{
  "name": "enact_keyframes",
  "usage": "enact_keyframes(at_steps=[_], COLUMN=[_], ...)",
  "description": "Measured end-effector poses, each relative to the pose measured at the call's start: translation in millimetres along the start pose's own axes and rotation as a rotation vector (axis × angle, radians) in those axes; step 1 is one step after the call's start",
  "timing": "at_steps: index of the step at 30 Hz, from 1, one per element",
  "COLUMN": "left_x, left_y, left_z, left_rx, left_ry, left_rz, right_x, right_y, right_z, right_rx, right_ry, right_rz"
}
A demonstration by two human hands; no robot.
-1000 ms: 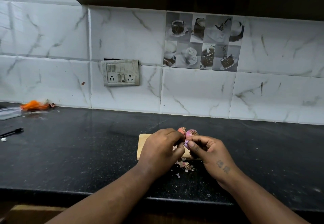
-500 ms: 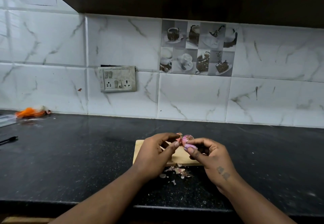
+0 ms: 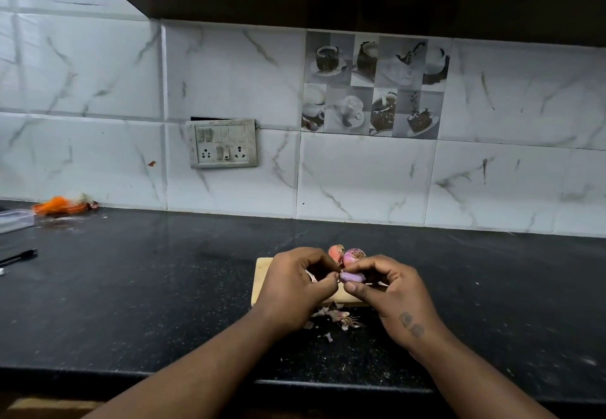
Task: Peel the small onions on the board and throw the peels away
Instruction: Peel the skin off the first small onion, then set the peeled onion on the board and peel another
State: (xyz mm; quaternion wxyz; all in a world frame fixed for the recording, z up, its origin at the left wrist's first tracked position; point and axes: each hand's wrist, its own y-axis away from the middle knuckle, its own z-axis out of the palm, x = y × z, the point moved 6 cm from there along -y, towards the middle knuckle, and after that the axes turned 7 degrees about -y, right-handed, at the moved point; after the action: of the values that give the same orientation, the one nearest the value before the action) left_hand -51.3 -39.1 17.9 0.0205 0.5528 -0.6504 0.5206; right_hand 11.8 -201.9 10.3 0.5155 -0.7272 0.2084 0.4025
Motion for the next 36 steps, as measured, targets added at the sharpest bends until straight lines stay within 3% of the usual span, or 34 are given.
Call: enact_keyframes(at_steps=[5,8,9,12,14,17,22,30,33,36], left_x=[-3.2,-18.4,-22.6,-35.2,-42.8,-51.5,-67.6,-80.0,-81.1,-86.0], left_y=[-1.6,-5.7,-6.9,-7.9,-5.3,-3.2,4.6,-0.3,-0.7,-0.4], left_z=[0.5,-8.5,-12.9,-27.8,-40.6,-57.8,-79.7,-79.0,-78.3,-77.8], left_rx=[0.006,0.055,0.08,0.236,0.386,0.519,0.665,0.66,0.656,0.656], left_ry=[0.077,0.236,0.247,0.137,0.044,-0.112,-0.108,-0.178,-0.171,-0.129], left_rz=[-0.049,-0.211,-0.246,-0.352,-0.454,-0.584,-0.733,-0.784,-0.783,-0.79], right_x=[-3.7,-16.8,-19.3,-13.3,-4.1,10.6,29.4,50.5,52.5,41.3], right_y=[2.5,15.2,14.7,-1.9,-22.2,-59.0,-104.1,-130.2,-130.2,-130.9], right_z=[1.8,16.5,16.5,-3.9,-3.1,26.6,104.5,146.3,140.0,117.3], right_rx=[-0.054,-0.238,-0.225,0.045,0.051,-0.12,-0.366,-0.461,-0.461,-0.325], right_ry=[0.025,0.039,0.011,-0.15,0.03,0.353,0.664,0.847,0.761,0.651], right_rz=[-0.093,-0.173,-0.161,-0.02,0.047,0.083,0.161,0.199,0.239,0.202])
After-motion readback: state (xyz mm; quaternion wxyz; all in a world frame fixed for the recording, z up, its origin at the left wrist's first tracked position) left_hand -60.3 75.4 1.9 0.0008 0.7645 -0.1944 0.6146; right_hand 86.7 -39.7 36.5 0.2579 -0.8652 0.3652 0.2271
